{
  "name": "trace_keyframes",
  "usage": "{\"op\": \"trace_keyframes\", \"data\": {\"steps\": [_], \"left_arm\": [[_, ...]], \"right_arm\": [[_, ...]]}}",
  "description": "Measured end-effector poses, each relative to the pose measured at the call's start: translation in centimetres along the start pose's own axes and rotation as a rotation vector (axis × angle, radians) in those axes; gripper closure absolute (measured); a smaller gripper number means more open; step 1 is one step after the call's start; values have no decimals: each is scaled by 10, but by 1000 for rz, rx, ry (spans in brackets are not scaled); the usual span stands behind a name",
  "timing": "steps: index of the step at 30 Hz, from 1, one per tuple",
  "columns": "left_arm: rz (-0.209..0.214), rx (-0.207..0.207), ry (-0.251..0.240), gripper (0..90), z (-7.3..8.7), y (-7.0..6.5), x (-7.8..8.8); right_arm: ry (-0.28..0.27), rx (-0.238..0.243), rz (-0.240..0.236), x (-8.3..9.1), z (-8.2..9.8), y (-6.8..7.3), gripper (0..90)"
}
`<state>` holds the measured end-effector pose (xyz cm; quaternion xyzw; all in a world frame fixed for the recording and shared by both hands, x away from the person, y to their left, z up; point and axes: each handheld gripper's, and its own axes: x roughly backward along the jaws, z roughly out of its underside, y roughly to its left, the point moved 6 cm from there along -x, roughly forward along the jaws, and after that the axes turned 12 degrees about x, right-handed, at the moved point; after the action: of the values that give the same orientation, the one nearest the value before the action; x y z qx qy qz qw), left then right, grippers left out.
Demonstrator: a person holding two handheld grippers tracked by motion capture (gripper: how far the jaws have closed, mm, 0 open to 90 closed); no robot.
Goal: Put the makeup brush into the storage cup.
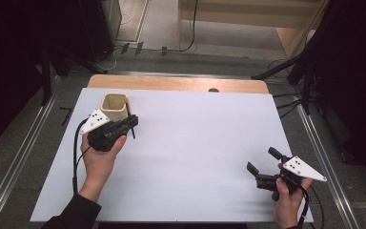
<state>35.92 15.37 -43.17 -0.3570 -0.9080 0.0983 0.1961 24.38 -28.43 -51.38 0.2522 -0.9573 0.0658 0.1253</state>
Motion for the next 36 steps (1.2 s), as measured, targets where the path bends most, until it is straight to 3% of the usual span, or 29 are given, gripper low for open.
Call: {"op": "trace_keyframes", "data": {"steps": [36], "left_arm": [[-57, 0, -47, 840, -43, 28, 0]], "right_arm": [[17, 8, -22, -4, 6, 1, 0]]}}
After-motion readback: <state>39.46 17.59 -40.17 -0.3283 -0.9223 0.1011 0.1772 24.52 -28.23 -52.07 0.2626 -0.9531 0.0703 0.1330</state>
